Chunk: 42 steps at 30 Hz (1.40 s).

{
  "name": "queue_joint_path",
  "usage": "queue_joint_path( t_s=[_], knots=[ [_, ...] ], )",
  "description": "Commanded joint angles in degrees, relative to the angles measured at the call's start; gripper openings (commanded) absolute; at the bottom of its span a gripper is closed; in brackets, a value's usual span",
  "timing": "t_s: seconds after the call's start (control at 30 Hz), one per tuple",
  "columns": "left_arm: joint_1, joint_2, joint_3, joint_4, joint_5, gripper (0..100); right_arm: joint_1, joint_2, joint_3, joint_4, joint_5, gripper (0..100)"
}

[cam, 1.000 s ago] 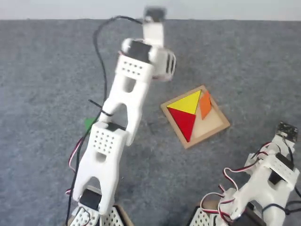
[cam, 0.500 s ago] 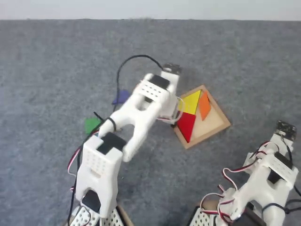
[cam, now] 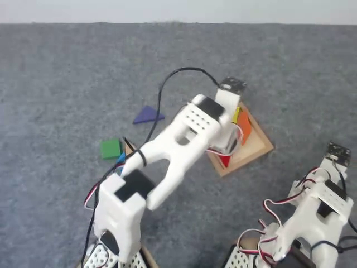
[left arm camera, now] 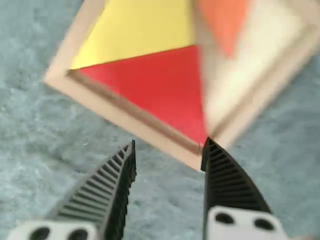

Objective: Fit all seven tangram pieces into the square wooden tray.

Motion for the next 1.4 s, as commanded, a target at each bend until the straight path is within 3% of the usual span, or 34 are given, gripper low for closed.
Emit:
queue_joint_path(
  t_s=[0.0, 0.17, 0.73, 1.37],
  knots=[
    [5.89, -5.10, 2.15, -4.13, -2.11, 20, -0.92, -1.63, -0.18, -0.92, 0.09, 24.9],
    [4.66, -0.53, 5.85, -11.34, -2.11, 20, -0.92, -1.63, -0.18, -0.92, 0.09, 24.9],
    [-0.88, 0.97, 10.51, -8.53, -3.34, 17, -0.92, -1.63, -0.09, -0.92, 0.09, 24.9],
    [-23.03, 2.90, 10.59, -8.53, -13.10, 17, -0.92, -1.63, -0.09, -0.84, 0.09, 24.9]
  ],
)
